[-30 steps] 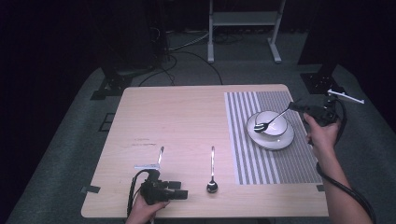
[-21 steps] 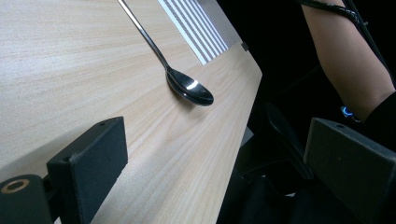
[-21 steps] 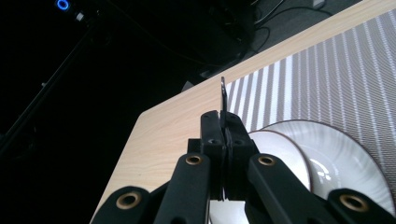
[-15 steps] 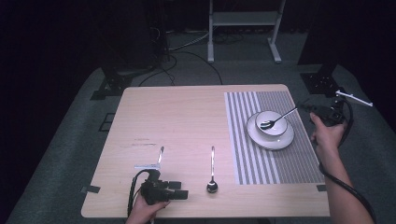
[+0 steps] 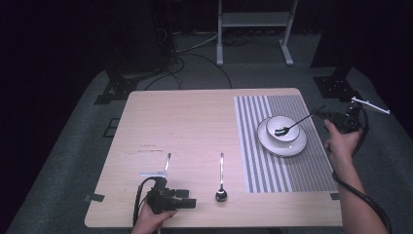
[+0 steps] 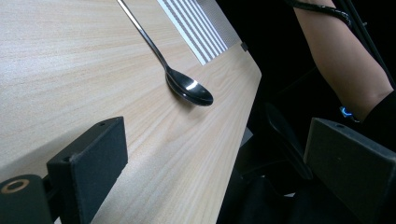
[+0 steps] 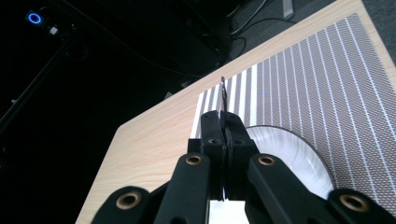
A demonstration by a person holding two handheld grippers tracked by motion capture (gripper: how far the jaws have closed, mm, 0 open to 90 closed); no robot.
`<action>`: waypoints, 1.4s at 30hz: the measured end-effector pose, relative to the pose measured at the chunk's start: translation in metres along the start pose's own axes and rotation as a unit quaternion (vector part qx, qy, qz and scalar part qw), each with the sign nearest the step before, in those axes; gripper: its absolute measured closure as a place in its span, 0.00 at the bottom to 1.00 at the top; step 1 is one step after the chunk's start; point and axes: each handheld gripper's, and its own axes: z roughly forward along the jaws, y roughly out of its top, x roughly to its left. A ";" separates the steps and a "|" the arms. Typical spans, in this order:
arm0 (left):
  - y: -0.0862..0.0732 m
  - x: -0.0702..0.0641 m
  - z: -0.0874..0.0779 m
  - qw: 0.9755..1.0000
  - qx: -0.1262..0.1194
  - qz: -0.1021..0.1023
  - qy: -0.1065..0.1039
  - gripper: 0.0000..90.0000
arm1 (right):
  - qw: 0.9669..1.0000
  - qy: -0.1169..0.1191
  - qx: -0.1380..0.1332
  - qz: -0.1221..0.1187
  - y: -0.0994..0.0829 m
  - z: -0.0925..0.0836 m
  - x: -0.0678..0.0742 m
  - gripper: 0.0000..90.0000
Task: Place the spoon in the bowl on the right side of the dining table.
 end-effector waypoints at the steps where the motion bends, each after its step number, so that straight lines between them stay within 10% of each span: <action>1: 0.000 0.000 0.000 1.000 0.000 0.000 0.000 0.05 | 1.000 -0.002 0.000 -0.001 0.000 0.000 -0.001 0.99; 42: 0.000 -0.001 0.000 1.000 -0.003 0.004 0.001 0.05 | 1.000 -0.016 0.003 0.019 -0.013 0.015 -0.027 0.98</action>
